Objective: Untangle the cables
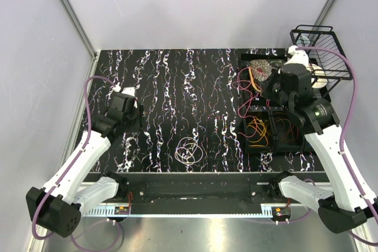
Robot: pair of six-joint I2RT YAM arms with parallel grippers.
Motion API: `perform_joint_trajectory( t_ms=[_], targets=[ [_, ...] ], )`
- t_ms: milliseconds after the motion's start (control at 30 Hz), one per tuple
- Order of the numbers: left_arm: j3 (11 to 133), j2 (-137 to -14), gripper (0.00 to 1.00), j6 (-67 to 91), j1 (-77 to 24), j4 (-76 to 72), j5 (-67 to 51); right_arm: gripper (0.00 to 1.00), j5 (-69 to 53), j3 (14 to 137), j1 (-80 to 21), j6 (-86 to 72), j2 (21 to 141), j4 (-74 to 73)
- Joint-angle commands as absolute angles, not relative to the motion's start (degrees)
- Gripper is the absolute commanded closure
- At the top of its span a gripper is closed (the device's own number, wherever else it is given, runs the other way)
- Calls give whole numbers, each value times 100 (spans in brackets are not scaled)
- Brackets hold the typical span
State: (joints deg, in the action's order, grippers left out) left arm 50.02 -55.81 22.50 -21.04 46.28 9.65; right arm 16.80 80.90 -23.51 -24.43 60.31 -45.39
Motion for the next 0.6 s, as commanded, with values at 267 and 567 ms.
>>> perform_joint_trajectory(
  t_ms=[267,567],
  targets=[
    [5019,-5449,36,2232,-2276,4412,1072,100,2891,7225,-2057,-2567,5467,-4685],
    [5027,-5449,36,2267,-2355,4430,1178,100,3454,7269,-1714,-2022,5660,-4202]
  ],
)
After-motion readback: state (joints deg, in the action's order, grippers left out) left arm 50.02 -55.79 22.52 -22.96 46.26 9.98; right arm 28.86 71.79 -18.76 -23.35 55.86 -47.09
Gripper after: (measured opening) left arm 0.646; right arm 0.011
